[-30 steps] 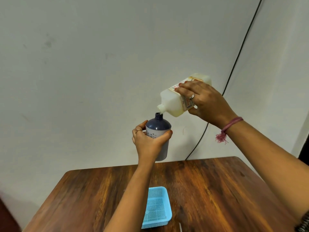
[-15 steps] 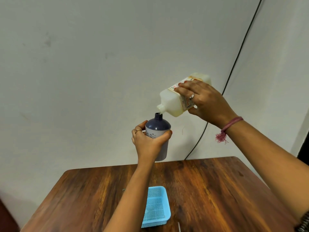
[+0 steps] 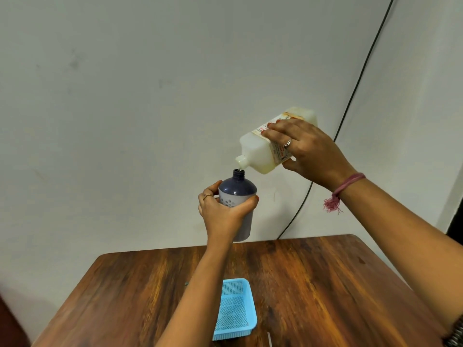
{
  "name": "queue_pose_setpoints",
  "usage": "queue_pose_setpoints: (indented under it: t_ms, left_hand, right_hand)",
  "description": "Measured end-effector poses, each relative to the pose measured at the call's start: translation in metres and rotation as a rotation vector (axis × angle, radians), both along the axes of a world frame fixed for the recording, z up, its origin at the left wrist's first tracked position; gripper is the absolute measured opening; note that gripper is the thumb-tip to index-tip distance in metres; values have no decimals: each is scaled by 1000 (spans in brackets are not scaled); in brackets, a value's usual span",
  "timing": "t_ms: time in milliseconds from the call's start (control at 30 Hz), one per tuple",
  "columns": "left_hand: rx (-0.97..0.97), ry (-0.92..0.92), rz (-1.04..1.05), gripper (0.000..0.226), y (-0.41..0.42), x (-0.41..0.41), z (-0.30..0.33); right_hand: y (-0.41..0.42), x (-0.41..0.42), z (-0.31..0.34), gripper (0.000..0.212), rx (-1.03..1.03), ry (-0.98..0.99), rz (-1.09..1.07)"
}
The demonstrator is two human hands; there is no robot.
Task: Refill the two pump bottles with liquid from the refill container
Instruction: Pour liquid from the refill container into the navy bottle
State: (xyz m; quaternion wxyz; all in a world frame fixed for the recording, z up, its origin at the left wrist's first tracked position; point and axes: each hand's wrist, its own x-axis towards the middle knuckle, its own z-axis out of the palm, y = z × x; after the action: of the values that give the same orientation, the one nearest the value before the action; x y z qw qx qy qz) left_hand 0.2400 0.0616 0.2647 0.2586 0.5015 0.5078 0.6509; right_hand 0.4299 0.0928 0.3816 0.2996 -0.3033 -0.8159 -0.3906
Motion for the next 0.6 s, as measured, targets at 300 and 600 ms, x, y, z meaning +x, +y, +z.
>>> queue_pose_setpoints:
  t_ms: [300,600]
  left_hand:
    - [-5,-8,2,92,0,-2,2]
    - [-13,-3,5,93,-3,-2,2]
  right_hand:
    - [0,-3,1,69,14,-1,8]
    - [0,-3,0,69,16,-4,8]
